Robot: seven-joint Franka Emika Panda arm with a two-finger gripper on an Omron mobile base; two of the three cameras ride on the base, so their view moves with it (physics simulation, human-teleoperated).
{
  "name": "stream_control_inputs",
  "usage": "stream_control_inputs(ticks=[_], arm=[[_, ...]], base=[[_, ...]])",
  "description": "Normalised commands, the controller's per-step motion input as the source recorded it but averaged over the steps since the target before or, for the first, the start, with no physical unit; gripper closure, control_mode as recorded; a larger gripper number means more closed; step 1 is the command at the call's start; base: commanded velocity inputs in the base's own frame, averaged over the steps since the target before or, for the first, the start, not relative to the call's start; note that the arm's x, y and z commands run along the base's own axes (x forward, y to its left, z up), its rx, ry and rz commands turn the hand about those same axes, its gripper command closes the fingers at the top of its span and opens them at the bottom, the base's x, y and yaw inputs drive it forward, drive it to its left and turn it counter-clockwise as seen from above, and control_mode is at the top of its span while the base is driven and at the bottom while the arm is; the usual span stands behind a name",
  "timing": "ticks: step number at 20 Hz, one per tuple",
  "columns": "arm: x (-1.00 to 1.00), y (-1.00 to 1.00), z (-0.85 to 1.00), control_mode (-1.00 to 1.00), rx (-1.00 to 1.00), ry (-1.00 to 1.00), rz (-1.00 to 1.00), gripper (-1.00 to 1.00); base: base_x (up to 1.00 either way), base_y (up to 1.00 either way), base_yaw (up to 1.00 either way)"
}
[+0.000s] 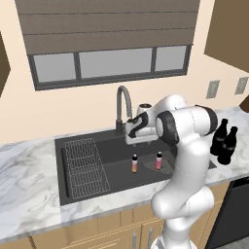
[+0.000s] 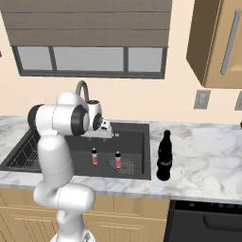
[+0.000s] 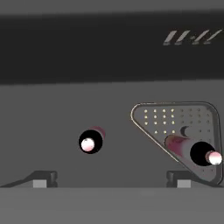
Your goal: Place the large bottle from the dining counter next to the other large bottle outside the sink, and place the small bottle from the dining counter next to the other small bottle inside the sink.
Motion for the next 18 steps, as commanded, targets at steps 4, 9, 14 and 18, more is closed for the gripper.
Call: stream_control_inputs(ticks=[4,9,14,18], arm=[[-0.02,-0.36,0.39,-1.0,0.0,0.0,-0.07,-1.0],[0.0,-0.13,0.62,-1.0,0.0,0.0,-0.08,-1.0],[-0.12,-0.18,0.48,-1.0,0.02,0.0,-0.12,-1.0],[-0.33,-0.24,0.38,-1.0,0.03,0.0,-0.13,-1.0]], base=[[0.0,0.0,0.0],[0.0,0.0,0.0],[0.0,0.0,0.0],[0.0,0.0,0.0]])
